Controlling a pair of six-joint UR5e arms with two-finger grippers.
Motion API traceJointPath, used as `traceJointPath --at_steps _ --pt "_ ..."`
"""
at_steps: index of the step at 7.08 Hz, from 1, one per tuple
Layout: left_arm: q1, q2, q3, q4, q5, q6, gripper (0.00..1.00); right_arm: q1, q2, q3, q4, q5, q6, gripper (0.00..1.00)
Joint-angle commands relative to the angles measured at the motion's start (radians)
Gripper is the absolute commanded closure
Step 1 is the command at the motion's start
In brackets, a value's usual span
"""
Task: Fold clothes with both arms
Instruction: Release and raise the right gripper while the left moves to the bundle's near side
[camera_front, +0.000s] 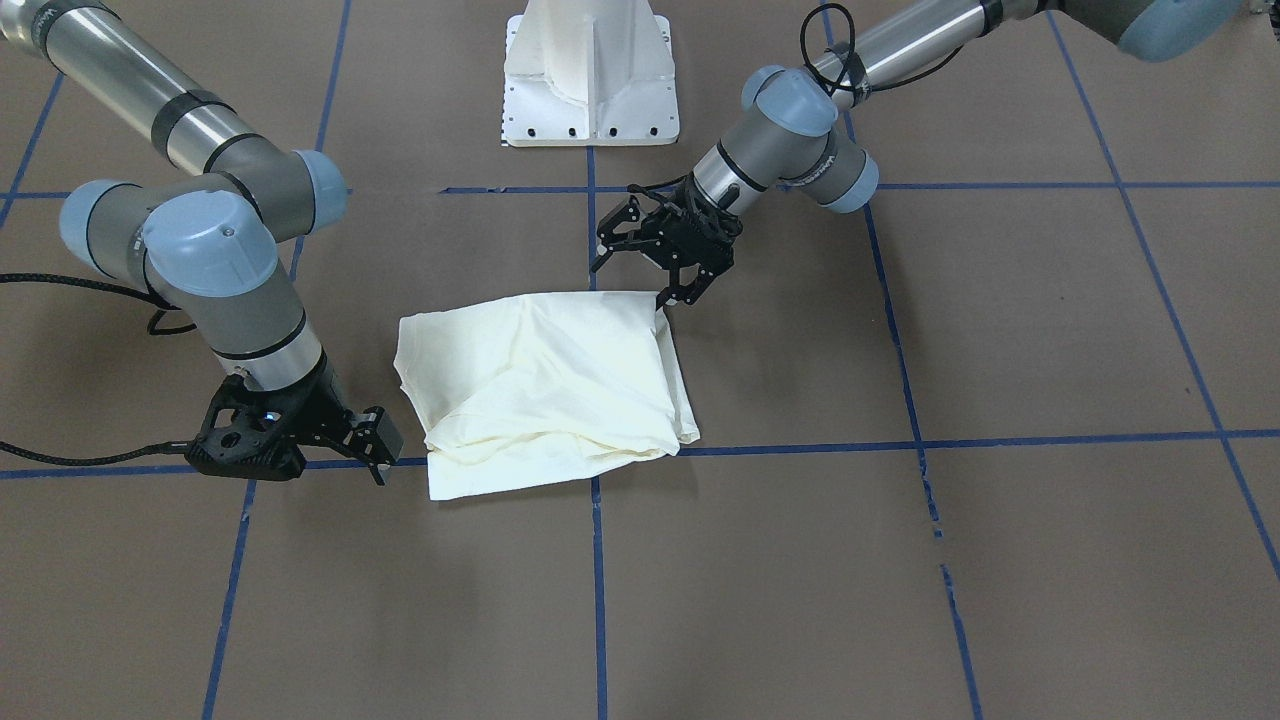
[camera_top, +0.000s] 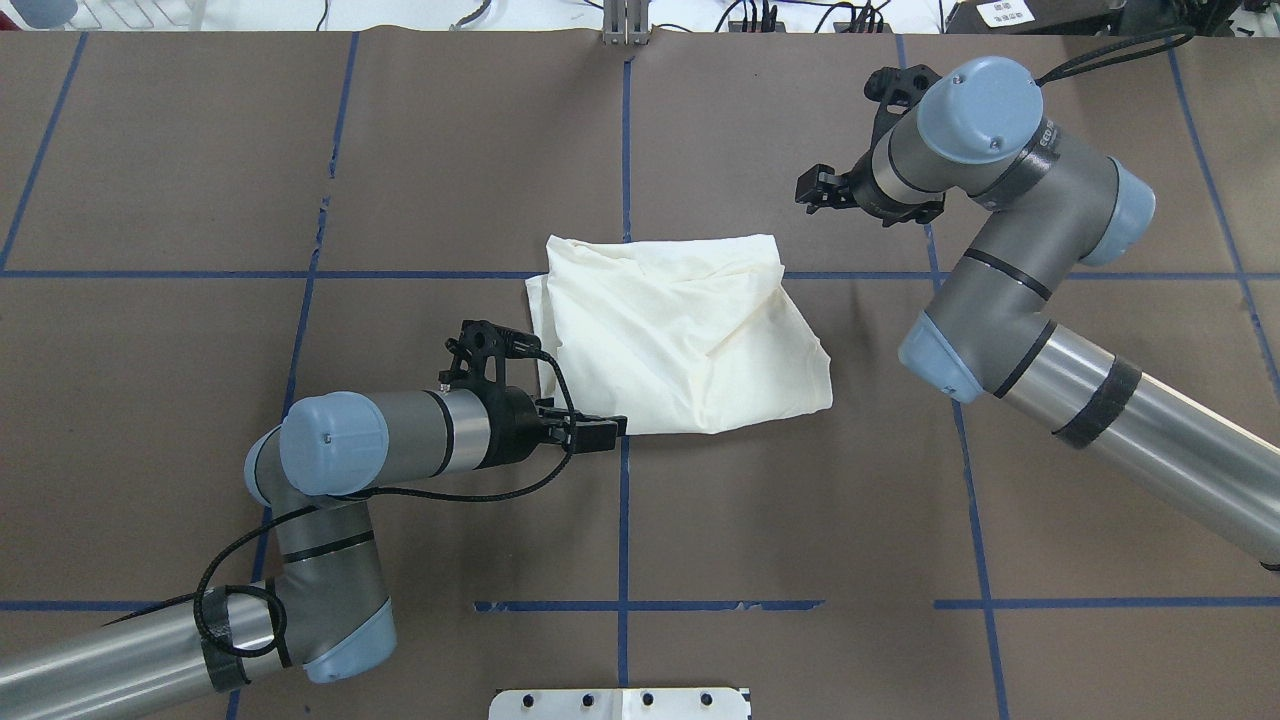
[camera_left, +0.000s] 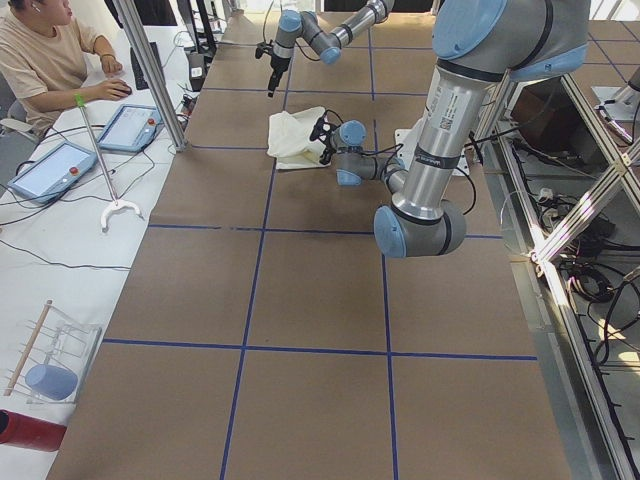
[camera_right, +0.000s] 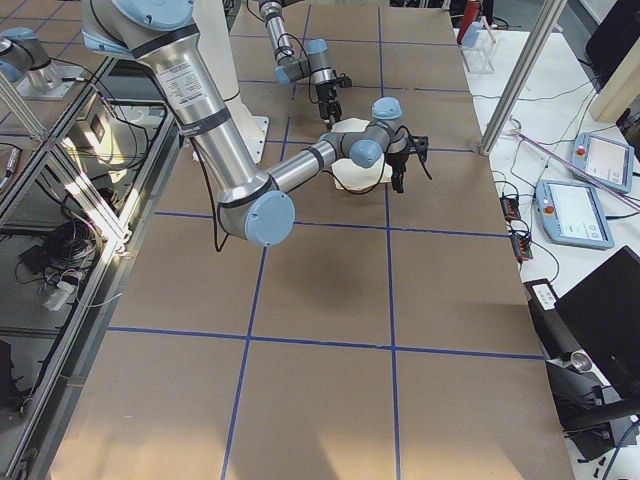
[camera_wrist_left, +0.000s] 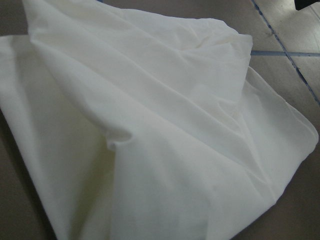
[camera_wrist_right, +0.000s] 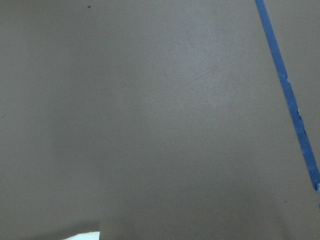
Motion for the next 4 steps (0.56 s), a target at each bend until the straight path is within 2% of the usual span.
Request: traceJointPath --at_steps 1,4 --pt "0.004 -0.003 0.001 -0.073 0.000 -0.004 0.00 0.000 -0.013 0.018 0.000 -0.002 0.006 0.00" --pt "0.099 0.002 -0.004 -0.124 -0.003 -0.009 0.00 0.000 -0.048 0.060 0.000 -0.004 0.011 0.00"
